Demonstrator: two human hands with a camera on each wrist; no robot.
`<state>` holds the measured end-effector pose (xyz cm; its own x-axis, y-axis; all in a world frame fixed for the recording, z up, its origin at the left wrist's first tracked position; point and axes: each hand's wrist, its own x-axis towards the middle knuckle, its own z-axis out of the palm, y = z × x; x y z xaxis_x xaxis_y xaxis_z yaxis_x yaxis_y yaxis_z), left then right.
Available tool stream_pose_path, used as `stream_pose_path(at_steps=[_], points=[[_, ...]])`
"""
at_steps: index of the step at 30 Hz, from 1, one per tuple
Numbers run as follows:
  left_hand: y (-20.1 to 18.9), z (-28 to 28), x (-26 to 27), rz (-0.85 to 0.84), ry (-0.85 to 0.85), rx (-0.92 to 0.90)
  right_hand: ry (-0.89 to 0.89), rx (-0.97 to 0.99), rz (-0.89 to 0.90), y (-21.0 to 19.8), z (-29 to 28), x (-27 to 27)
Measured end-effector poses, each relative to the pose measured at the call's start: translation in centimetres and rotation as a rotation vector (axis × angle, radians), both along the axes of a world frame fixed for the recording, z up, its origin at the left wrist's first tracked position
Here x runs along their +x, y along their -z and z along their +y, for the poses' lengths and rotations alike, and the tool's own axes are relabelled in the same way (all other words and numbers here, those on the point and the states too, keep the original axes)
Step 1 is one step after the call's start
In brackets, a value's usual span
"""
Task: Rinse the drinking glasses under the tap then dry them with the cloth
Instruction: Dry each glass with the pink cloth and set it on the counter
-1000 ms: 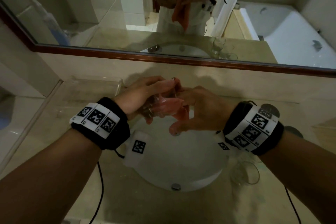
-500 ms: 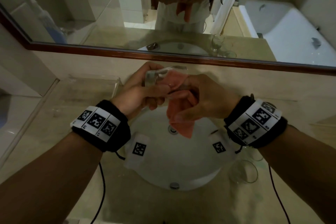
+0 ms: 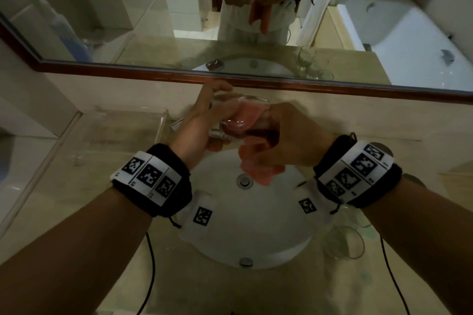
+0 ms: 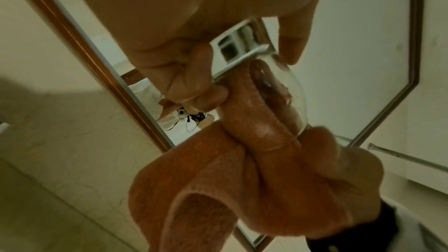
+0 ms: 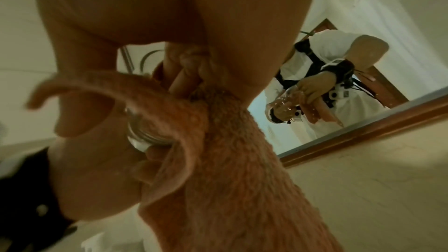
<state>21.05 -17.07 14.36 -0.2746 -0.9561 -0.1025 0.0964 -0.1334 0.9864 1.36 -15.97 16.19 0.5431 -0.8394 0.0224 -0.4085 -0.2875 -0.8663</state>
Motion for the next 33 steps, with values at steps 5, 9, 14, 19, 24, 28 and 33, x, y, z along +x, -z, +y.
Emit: stream_pose_path(at_steps=[5,9,14,19,24,28,33], points=[[0.3,0.6,-0.5,0.144,0.028,-0.11,-0.017,0.107,-0.138,-0.4,-0.6,-0.7],[0.1,0.5,-0.9,0.083,-0.056,-0.1,0.002,-0.003,-0.006,-0.6,-0.3,-0.7],[-0.9,0.2,-1.5,-0.181,-0.17,-0.012,0.024,-0.115,0.212,-0.2,0.6,-0.1],[-1.0,0.3,-1.2,-0.17,-0.12,0.044,0.06,-0.234,0.259,0.1,0.9,0.2],[-0.8,0.6,-0.5,-0.129,0.094,-0.129,0.075,-0.058,0.095,0.1,0.4,-0.8],[-0.7,1.2,-0.4,-0.002,0.151,-0.161,0.072,0.066,-0.035,-0.8,0.7,-1.6],[-0.9,1.4,-0.9,-0.016,-0.028,-0.144,0.087,-0.148,0.2,-1.3,1.7,-1.2]])
